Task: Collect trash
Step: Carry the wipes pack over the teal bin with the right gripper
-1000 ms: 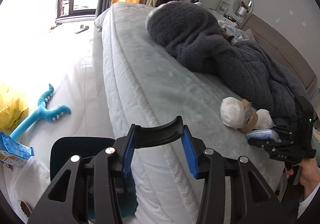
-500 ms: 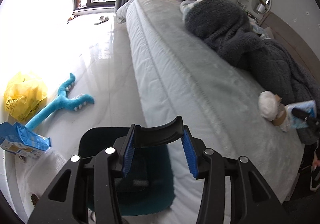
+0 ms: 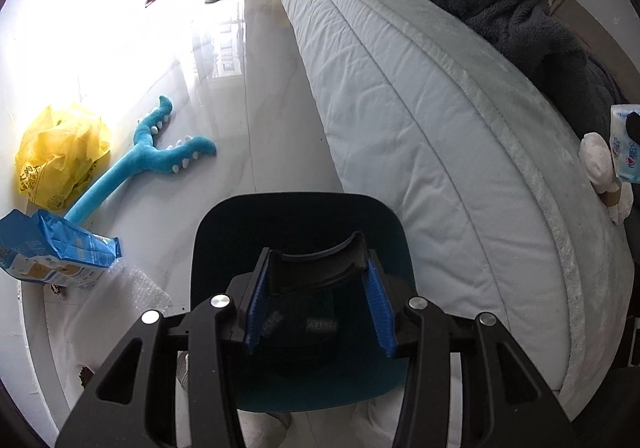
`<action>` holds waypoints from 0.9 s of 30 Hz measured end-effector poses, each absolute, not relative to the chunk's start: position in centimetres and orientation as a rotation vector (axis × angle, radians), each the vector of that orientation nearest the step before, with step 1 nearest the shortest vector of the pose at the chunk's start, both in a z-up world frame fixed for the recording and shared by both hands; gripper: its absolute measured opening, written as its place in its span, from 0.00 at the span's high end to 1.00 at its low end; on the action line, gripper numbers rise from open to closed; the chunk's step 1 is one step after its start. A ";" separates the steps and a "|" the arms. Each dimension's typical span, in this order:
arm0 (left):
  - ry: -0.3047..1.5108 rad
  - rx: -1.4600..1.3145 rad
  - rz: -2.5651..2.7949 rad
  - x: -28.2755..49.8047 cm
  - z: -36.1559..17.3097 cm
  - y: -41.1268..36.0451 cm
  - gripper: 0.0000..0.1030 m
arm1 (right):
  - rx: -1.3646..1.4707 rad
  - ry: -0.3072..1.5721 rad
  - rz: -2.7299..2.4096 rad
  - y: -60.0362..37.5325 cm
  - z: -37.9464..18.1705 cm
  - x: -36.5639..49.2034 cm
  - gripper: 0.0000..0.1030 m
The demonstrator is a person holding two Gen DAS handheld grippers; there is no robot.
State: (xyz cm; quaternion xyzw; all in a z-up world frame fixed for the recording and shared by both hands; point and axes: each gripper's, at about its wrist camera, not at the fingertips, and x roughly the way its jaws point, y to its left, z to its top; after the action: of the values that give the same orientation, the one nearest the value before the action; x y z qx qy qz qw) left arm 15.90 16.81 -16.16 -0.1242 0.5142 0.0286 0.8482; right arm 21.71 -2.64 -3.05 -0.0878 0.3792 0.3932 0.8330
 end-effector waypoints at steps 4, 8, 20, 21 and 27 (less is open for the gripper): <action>1.135 -0.279 0.046 15.6 -17.5 17.5 0.54 | -0.176 0.821 0.879 0.3 -3.8 21.4 0.90; 1.203 -0.307 0.022 15.2 -19.1 18.1 0.54 | -0.184 0.843 0.930 3.4 -4.7 20.7 0.90; 1.366 -0.357 -0.015 13.9 -22.5 19.6 0.46 | -0.266 0.956 1.006 11.3 -8.7 18.7 0.90; 1.365 -0.359 -0.014 13.7 -22.5 19.8 0.42 | -0.269 0.970 1.002 11.6 -9.2 18.8 0.90; 1.334 -0.366 -0.010 12.8 -21.4 21.1 0.32 | -0.249 1.042 0.970 12.6 -11.8 19.8 0.90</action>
State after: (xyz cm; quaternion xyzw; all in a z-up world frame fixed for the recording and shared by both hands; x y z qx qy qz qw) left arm 12.84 21.11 -21.40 -0.1688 0.6150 -0.0045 0.7702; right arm 19.80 12.63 -11.85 -0.1138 0.4768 0.4439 0.7502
